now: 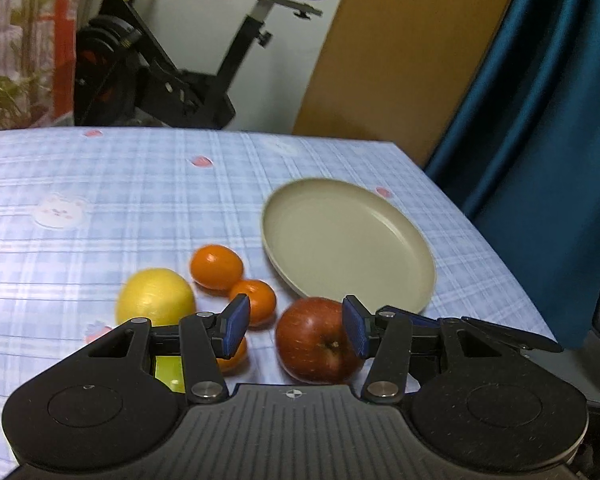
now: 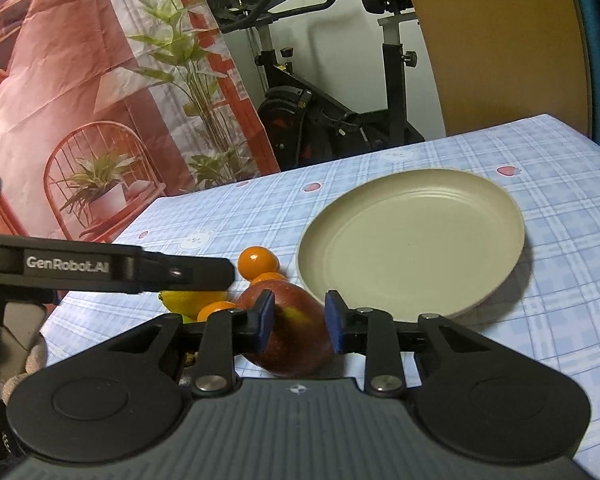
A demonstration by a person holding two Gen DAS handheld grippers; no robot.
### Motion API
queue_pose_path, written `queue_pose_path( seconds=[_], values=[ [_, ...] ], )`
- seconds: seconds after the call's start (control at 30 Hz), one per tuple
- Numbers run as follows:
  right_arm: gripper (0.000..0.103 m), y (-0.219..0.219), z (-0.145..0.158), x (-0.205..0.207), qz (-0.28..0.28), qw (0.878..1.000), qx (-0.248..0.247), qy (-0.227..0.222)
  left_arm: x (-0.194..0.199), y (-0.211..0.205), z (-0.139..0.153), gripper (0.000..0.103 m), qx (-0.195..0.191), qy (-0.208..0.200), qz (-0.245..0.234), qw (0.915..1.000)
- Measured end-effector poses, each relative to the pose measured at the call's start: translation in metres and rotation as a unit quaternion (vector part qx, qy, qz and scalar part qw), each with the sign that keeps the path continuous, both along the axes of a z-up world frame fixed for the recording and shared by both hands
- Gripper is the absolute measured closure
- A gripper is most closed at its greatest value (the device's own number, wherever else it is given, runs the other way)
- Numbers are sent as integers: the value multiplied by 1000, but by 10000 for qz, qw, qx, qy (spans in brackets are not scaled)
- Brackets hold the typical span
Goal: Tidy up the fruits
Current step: 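Close the left gripper on the red apple and lift it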
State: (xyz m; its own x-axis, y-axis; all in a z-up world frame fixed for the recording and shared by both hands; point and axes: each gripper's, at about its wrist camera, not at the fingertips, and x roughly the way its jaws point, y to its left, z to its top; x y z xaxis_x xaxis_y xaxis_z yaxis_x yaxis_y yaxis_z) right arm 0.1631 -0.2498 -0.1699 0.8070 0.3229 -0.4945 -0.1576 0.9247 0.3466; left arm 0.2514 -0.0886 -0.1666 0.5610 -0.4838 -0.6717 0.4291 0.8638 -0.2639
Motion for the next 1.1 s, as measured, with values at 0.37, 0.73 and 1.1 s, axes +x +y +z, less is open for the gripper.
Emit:
queue_pose_path(
  seconds=[0.37, 0.73, 1.1],
  values=[
    [66, 6, 5, -11, 19, 9987, -467, -225, 5, -7, -8, 48, 231, 68, 22, 9997],
    [45, 27, -9, -5, 486, 9965, -673, -63, 16, -9, -11, 48, 47, 200, 80, 9998],
    [40, 30, -25, 12, 469, 9967, -657, 89, 19, -8, -14, 47, -114, 352, 82, 9993]
  ],
)
